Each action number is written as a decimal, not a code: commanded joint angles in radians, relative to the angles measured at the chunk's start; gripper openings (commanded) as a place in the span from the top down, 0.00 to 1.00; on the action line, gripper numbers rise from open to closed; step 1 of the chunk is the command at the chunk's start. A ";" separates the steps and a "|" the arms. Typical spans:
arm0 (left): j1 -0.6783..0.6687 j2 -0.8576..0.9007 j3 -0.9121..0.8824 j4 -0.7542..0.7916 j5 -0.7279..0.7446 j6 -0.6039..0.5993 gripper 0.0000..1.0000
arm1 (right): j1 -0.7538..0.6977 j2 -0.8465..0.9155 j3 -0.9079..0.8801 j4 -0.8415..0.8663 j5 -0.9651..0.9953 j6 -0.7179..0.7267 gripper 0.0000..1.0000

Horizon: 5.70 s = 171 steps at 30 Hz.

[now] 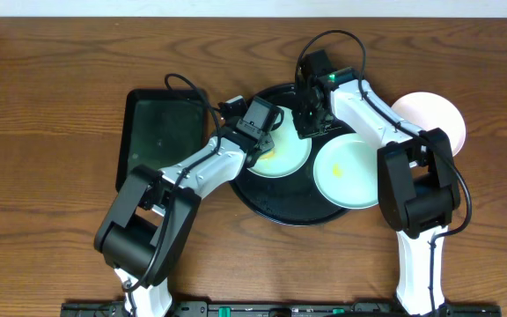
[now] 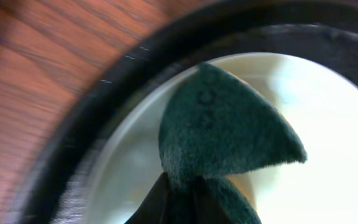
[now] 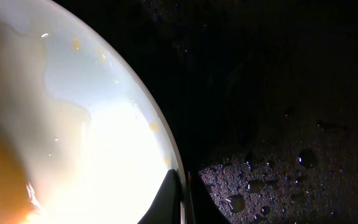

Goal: Clean dirty plates on tray and stack at the side

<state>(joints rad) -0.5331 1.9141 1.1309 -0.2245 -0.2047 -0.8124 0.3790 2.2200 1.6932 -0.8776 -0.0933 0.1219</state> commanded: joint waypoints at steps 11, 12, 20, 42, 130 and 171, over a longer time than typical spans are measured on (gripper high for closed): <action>0.021 -0.153 -0.040 0.061 -0.072 0.085 0.92 | -0.006 -0.032 -0.012 -0.020 0.038 -0.007 0.99; 0.021 -0.151 -0.040 0.069 -0.039 0.062 0.93 | -0.006 -0.032 -0.012 -0.020 0.037 -0.007 0.99; 0.012 -0.068 -0.040 0.166 0.237 -0.143 0.92 | -0.006 -0.032 -0.012 -0.011 0.037 -0.006 0.99; 0.016 0.012 -0.040 -0.026 -0.281 0.151 0.92 | -0.007 -0.032 -0.012 -0.027 0.041 -0.012 0.99; 0.610 -0.569 -0.041 -0.452 -0.041 0.210 0.92 | -0.715 -0.431 -0.124 -0.143 -0.015 -0.159 0.99; 0.610 -0.567 -0.041 -0.448 -0.005 0.210 0.92 | -0.426 -0.518 -0.380 0.010 -0.056 -0.103 0.01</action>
<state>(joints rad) 0.0723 1.3457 1.0904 -0.6743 -0.2108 -0.6197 -0.1265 1.7077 1.3144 -0.8085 -0.3244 0.0273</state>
